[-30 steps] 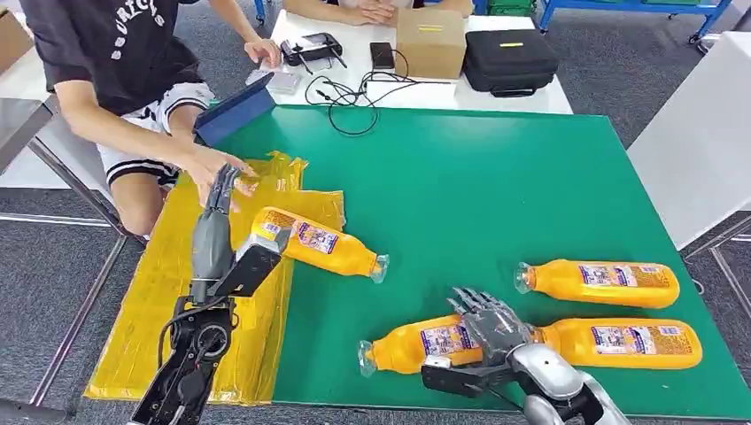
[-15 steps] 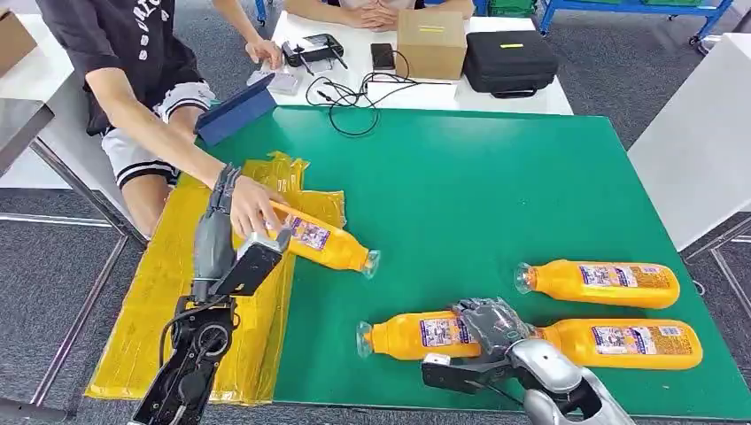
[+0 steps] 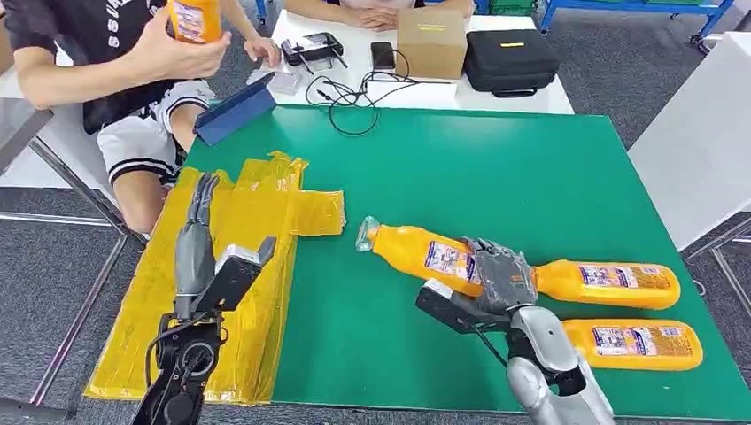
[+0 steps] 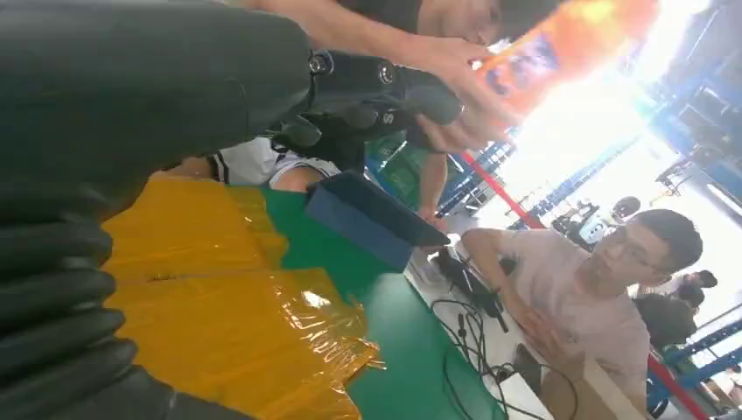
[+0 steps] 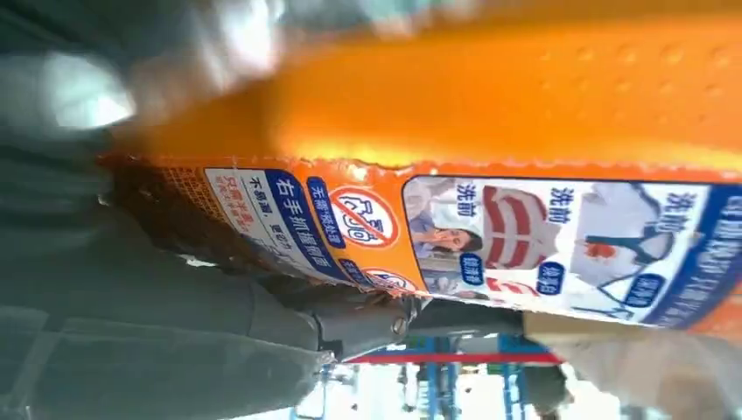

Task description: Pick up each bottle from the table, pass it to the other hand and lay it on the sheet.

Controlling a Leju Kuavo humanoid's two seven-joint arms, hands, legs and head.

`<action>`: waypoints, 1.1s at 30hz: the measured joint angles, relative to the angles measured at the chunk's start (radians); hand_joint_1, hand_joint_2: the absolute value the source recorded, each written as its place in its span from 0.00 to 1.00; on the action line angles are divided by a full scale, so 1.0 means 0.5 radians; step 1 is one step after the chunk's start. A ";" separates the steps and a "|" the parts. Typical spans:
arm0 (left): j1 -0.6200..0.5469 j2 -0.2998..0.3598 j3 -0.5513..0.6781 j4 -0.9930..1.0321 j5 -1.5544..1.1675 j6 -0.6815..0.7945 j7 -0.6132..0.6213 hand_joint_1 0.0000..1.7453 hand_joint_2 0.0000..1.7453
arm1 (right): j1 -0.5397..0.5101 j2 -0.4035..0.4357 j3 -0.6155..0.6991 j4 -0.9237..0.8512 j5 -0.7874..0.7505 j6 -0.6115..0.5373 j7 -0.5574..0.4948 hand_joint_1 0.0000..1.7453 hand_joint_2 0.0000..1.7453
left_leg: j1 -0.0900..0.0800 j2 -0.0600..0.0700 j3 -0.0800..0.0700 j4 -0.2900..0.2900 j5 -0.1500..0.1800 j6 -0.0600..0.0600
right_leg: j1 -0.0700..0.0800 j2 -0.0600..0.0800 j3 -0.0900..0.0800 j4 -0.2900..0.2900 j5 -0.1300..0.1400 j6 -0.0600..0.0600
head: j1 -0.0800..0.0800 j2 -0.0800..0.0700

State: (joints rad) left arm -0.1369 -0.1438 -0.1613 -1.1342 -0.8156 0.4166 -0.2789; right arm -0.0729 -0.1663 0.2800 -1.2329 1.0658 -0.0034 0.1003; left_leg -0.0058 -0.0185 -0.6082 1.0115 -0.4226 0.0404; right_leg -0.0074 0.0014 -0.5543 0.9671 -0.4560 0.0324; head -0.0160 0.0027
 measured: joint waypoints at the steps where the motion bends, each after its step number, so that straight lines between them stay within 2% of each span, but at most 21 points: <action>1: 0.004 -0.001 0.004 -0.011 0.000 -0.003 -0.003 0.00 1.00 | 0.001 0.017 -0.018 -0.007 -0.004 -0.005 -0.007 1.00 1.00 | 0.000 0.000 0.000 0.000 0.000 0.000 | 0.000 0.000 0.000 0.000 0.000 0.000 | 0.000 0.000; 3: 0.016 -0.002 0.008 -0.034 0.005 -0.017 -0.027 0.00 1.00 | 0.008 0.059 -0.059 -0.025 -0.053 -0.054 -0.049 1.00 1.00 | 0.000 -0.001 -0.001 0.000 0.000 0.000 | -0.001 0.000 0.000 0.000 0.000 0.000 | 0.000 0.000; 7: 0.087 -0.034 0.011 -0.194 0.107 -0.107 -0.098 0.00 1.00 | 0.031 0.173 -0.201 -0.135 -0.288 -0.301 -0.192 1.00 1.00 | -0.001 0.000 -0.001 0.000 0.000 0.000 | -0.001 0.000 -0.001 0.000 0.000 0.000 | 0.000 0.000; 15: 0.182 -0.036 -0.096 -0.635 0.673 -0.673 -0.104 0.00 1.00 | 0.063 0.333 -0.336 -0.319 -0.760 -0.591 -0.516 1.00 1.00 | -0.001 0.001 -0.001 0.000 0.000 0.000 | -0.001 0.000 -0.002 0.000 0.000 0.000 | 0.001 0.000; 23: 0.134 0.005 -0.303 -0.850 1.004 -0.979 -0.096 0.00 1.00 | -0.042 0.448 -0.274 -0.334 -1.057 -0.774 -0.869 1.00 1.00 | 0.000 0.002 0.000 0.000 0.001 0.000 | 0.000 0.000 -0.001 0.001 0.000 0.000 | 0.000 0.000; 33: 0.015 0.044 -0.447 -0.896 1.116 -1.019 -0.076 0.00 1.00 | -0.223 0.523 -0.057 -0.206 -1.141 -0.813 -0.935 1.00 1.00 | -0.001 0.000 0.000 0.000 0.002 0.001 | -0.001 0.000 0.001 0.001 0.000 0.000 | 0.000 0.000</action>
State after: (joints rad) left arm -0.1292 -0.1217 -0.3849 -1.5820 -0.2575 -0.0927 -0.3170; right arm -0.1845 0.0954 0.2514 -1.3359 0.4951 -0.4097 -0.3674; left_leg -0.0061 -0.0184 -0.6080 1.0115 -0.4218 0.0408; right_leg -0.0077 0.0013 -0.5537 0.9674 -0.4558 0.0324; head -0.0160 0.0027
